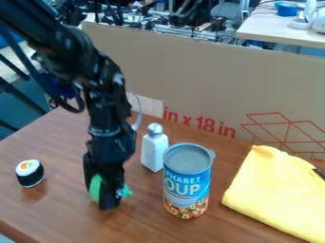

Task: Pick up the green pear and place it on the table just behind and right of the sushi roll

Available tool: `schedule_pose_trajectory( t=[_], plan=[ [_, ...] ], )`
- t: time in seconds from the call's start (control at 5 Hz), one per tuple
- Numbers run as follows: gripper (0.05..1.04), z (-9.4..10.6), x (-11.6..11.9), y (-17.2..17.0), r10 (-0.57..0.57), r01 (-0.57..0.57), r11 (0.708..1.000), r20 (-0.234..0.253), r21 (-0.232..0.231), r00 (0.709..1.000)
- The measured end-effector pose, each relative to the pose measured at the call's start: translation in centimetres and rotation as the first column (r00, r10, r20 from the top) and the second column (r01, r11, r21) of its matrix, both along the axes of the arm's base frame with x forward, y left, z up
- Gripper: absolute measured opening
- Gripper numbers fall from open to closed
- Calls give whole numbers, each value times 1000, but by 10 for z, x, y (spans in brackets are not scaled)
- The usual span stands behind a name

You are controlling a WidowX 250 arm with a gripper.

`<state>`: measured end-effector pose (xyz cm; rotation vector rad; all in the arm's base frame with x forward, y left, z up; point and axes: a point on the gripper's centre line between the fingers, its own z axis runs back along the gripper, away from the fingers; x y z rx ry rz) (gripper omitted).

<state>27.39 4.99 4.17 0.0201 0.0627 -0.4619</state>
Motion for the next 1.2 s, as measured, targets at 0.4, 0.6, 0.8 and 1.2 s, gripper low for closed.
schedule_pose_trajectory(
  t=[0.4, 0.6, 0.8, 1.2],
  plan=[
    [868, 53, -16, 41, 143, -140, 990, 123, -33, 982],
    [868, 46, -4, 65, 249, -253, 967, 109, 20, 962],
    [868, 24, 14, 86, 316, -317, 948, 49, 9, 947],
    [868, 26, 47, 119, 405, -402, 913, 44, -61, 913]
  ],
)
